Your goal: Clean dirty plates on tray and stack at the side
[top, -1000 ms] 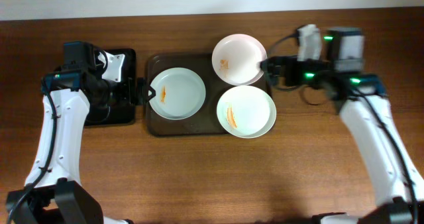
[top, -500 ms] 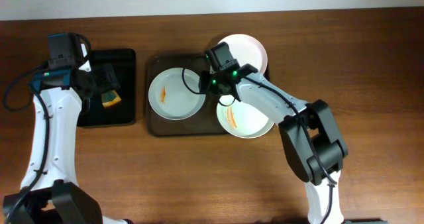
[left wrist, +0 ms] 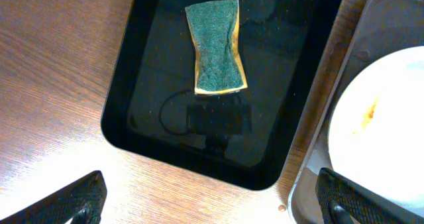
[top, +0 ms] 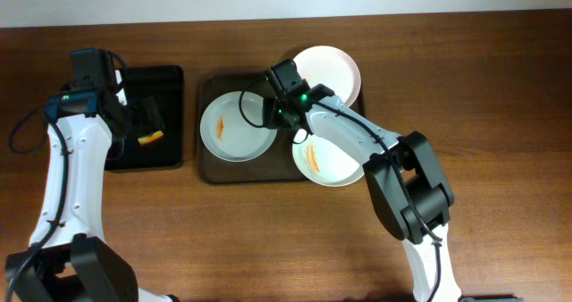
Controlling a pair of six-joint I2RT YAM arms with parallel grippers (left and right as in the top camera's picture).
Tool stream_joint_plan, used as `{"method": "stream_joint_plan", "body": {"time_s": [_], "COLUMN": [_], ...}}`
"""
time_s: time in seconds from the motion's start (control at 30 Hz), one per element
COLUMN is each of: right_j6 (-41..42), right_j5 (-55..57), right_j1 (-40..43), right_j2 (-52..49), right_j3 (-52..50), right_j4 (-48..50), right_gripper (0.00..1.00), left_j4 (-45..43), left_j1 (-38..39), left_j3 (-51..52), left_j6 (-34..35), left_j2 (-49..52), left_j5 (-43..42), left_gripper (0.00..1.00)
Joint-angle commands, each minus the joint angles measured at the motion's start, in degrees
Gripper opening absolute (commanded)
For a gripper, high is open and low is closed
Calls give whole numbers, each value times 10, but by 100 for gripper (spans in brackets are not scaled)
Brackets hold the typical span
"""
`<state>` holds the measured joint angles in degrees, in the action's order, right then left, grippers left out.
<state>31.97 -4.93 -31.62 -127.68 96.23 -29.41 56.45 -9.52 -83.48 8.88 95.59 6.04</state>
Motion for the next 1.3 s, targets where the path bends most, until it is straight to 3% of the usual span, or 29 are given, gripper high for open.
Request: {"method": "stream_joint_plan", "body": {"time_s": [0.0,0.2,0.3,0.4,0.5,0.53,0.57,0.63,0.73,0.8,0.83,0.87,0.93,0.97,1.1,1.17,1.27], "right_j6": [-15,8,16,13,13,13,10,9,9,9,9,9,9,9,9,9,9], "right_j5": [5,11,-44,-54,-34,-32,-32,-32,-32,-32,-32,-29,-25,-25,-21,-21,-21], "right_j1": [-11,-9,9,26,24,24,24,24,24,24,24,24,24,24,24,24,24], "right_j2": [-30,-49,-42,-42,-42,-42,-42,-42,-42,-42,-42,-42,-42,-42,-42,-42,-42], "right_j3": [29,31,31,31,31,31,31,31,31,31,31,31,31,31,31,31,31], "right_j4": [-4,-39,-85,-109,-107,-107,-107,-107,-106,-106,-106,-106,-106,-106,-107,-104,-102], "right_gripper": [22,4,4,4,4,4,4,4,4,4,4,4,4,4,4,4,4], "left_j4": [9,8,3,-39,-92,-104,-130,-176,-232,-244,-250,-252,-252,-252,-247,-239,-157], "left_j1": [-1,-1,-1,-2,-12,-12,-12,-19,-24,-24,-24,-24,-24,-24,-24,-24,-24], "left_j3": [-9,-9,-9,-9,-9,-9,-9,-9,-9,-9,-9,-9,-9,-9,-9,-22,-94], "left_j6": [5,5,1,-83,-58,-47,-23,-19,-110,-111,-111,-111,-111,-111,-111,-111,-112], "left_j2": [3,3,4,36,110,126,151,172,217,232,235,237,237,238,262,261,259], "left_j5": [-18,-17,-17,-48,-48,-48,-47,-45,-48,-48,-48,-48,-48,-48,-45,-34,-26], "left_gripper": [99,99,99,95,94,91,80,75,75,75,68,54,38,36,37,61,64]}}
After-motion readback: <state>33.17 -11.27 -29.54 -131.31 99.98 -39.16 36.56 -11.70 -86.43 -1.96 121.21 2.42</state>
